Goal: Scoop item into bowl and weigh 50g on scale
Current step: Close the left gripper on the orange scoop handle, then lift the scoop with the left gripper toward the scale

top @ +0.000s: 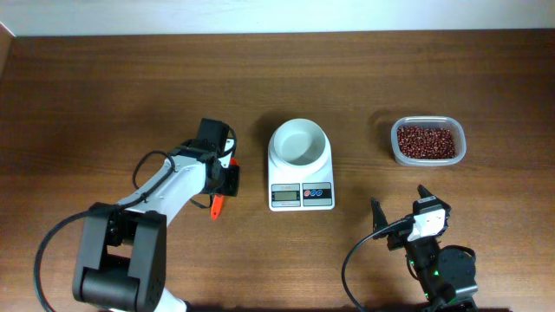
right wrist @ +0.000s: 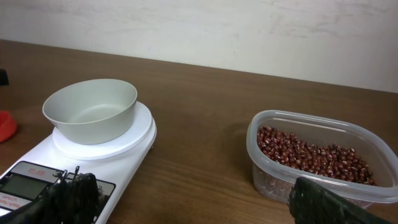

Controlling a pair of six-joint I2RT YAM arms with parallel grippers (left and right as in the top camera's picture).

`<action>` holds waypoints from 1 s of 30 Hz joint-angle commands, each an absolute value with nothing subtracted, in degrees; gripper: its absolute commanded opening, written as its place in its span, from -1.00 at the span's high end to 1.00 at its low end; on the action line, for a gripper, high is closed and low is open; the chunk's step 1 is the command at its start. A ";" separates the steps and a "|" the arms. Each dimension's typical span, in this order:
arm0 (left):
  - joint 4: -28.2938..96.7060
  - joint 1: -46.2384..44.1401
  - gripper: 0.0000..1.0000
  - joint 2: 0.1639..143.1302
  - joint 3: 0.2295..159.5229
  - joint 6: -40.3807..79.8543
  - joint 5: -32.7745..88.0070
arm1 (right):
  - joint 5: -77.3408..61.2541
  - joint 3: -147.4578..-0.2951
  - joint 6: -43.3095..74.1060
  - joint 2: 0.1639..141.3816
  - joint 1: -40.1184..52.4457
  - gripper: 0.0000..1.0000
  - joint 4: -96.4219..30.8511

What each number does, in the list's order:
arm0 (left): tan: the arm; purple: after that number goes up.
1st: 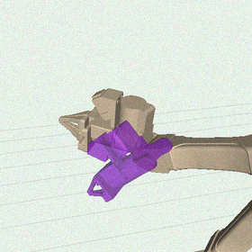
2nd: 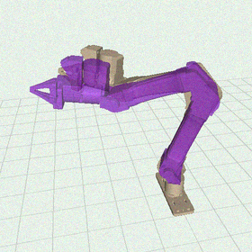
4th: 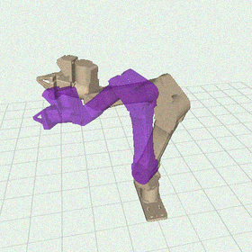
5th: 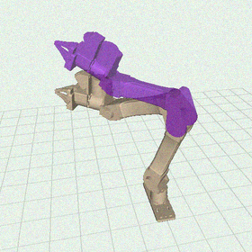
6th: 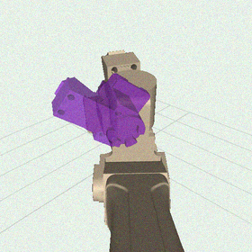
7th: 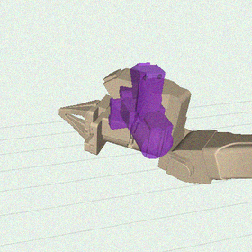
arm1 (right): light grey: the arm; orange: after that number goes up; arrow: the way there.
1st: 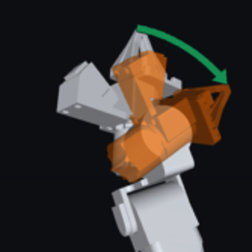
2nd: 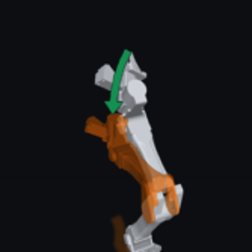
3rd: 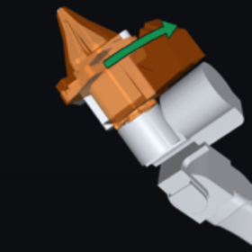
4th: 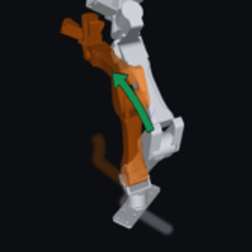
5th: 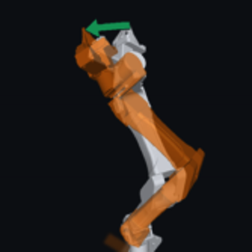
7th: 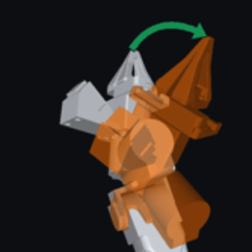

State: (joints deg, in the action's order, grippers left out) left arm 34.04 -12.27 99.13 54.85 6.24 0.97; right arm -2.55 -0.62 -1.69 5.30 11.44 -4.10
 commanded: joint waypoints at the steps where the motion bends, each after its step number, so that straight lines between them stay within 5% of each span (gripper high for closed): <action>1: 33.76 -12.34 0.01 99.70 54.19 6.79 0.21 | -2.31 -0.34 -1.52 5.04 11.22 -0.98 -4.36; 4: 33.43 -12.34 0.35 99.70 54.19 6.79 0.19 | -2.28 -0.34 -1.52 5.04 11.22 -0.97 -4.36; 8: 33.47 -12.34 0.37 99.70 54.19 6.79 0.16 | -2.31 -0.34 -1.52 5.04 11.22 -0.97 -4.36; 10: 33.43 -12.34 0.11 99.70 54.19 6.79 0.16 | -2.31 -0.34 -1.52 5.04 11.22 -0.98 -4.36; 11: 33.43 -12.34 -0.21 99.70 54.19 6.79 0.16 | -2.31 -0.34 -1.52 5.04 11.22 -0.97 -4.36; 12: 33.45 -12.34 -0.98 99.70 54.19 6.79 0.16 | -2.31 -0.34 -1.52 5.04 11.22 -0.97 -4.36; 14: 33.47 -12.34 -0.99 99.70 54.19 6.81 0.19 | -2.31 -0.34 -1.52 5.04 11.22 -0.98 -4.36; 15: 33.54 -12.34 -0.50 99.74 54.17 6.79 0.19 | -2.31 -0.34 -1.52 5.04 11.22 -0.97 -4.36; 16: 33.52 -12.34 -0.34 99.81 54.04 6.81 0.16 | -2.28 -0.34 -1.52 5.04 11.22 -0.97 -4.36; 30: 31.92 -12.34 0.09 101.16 53.49 6.79 -0.03 | -2.31 -0.34 -1.52 5.04 11.22 -0.97 -4.36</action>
